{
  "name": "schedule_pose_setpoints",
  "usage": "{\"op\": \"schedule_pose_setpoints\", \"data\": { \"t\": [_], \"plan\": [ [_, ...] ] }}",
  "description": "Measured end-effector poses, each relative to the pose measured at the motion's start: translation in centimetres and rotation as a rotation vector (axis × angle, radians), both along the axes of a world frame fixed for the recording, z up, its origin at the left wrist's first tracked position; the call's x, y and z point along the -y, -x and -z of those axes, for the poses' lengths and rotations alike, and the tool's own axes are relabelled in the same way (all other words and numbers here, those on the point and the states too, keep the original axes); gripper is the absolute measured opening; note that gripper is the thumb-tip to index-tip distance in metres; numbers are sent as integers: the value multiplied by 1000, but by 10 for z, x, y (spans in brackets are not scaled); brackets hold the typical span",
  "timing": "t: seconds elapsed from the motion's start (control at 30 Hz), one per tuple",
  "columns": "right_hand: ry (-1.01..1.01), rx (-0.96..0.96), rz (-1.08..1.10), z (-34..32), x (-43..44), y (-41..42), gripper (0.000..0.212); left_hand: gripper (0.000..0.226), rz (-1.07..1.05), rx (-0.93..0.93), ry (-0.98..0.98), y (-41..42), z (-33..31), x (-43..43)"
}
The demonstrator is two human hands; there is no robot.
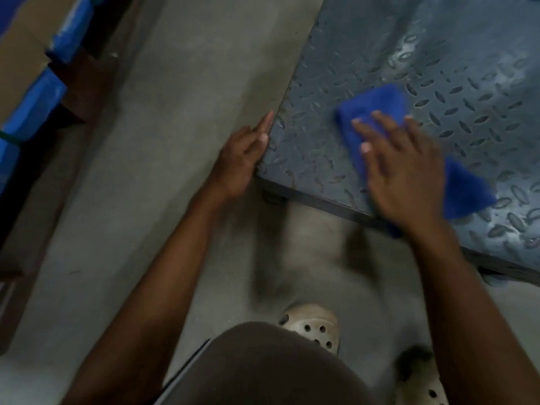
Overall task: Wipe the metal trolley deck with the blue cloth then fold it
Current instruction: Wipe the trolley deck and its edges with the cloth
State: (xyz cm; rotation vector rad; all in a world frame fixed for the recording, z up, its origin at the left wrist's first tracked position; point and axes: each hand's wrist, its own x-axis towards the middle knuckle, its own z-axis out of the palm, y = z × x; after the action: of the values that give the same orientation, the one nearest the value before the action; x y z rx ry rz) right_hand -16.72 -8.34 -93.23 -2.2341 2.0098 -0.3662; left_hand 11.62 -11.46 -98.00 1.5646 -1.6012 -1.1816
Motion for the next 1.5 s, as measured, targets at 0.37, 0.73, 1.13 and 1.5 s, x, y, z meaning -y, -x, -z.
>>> {"op": "schedule_pose_setpoints", "data": {
  "t": [0.37, 0.73, 1.13, 1.5],
  "plan": [
    [14, -13, -438, -19, -1, -69, 44, 66, -318, 357, 228, 47, 8, -85],
    [33, -25, -417, -27, -5, -64, 46, 59, -234, 791, 480, 44, -21, -103],
    [44, -5, -525, -28, -5, -63, 47, 56, -156, 887, 518, 34, -31, -137],
    [49, 31, -636, -19, 9, -108, 45, 52, -222, 893, 504, 11, -34, -153]
  ]
}}
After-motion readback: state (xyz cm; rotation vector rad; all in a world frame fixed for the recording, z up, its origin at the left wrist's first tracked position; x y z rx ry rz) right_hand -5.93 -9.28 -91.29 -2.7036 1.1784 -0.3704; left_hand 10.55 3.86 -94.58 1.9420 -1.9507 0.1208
